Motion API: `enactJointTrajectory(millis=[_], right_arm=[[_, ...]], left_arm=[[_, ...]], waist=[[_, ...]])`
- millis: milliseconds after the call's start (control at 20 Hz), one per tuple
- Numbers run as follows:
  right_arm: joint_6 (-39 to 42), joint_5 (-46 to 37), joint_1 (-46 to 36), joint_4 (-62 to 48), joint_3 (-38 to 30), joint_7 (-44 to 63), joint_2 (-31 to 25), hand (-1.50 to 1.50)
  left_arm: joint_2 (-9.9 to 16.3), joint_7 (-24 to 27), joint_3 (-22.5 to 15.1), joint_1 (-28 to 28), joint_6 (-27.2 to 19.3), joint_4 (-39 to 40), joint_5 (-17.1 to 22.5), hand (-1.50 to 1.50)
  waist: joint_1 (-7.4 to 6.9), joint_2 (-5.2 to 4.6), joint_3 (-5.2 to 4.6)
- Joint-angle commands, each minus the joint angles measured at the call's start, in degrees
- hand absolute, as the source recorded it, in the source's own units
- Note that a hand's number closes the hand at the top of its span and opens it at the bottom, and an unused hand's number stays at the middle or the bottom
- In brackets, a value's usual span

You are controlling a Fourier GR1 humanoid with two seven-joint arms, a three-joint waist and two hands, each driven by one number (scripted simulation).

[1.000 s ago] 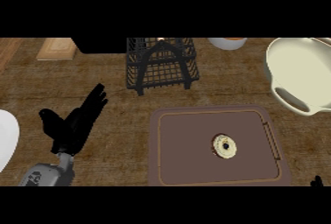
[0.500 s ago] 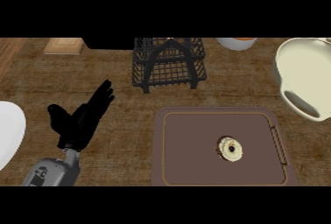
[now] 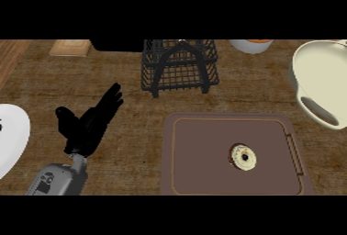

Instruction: Pick the cupcake from the tray and place it in the tiered basket

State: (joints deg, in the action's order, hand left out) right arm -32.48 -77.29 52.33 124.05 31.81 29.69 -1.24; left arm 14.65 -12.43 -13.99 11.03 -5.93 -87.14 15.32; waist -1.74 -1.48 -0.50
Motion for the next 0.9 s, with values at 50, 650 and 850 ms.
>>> enactJointTrajectory(millis=[50, 650, 850], right_arm=[[9.8, -12.2, -8.3, -0.3, 7.0, 17.7, 1.2, -1.50], [17.7, -15.6, -34.6, -15.1, 12.6, 44.4, 1.2, -1.50], [17.3, -12.0, -40.5, -19.6, 7.8, 45.2, 1.2, -1.50]], left_arm=[[0.4, 0.0, 0.1, -0.2, 1.0, 0.0, 0.0, 0.00], [-1.7, 2.6, 3.8, 2.6, 2.6, 8.0, -0.5, 0.00], [-2.5, 1.9, 2.8, -0.5, 1.2, 3.6, -1.7, 0.00]], waist=[[0.20, 0.57, 0.22], [2.11, 1.37, 0.47], [1.59, 1.40, 0.50]])
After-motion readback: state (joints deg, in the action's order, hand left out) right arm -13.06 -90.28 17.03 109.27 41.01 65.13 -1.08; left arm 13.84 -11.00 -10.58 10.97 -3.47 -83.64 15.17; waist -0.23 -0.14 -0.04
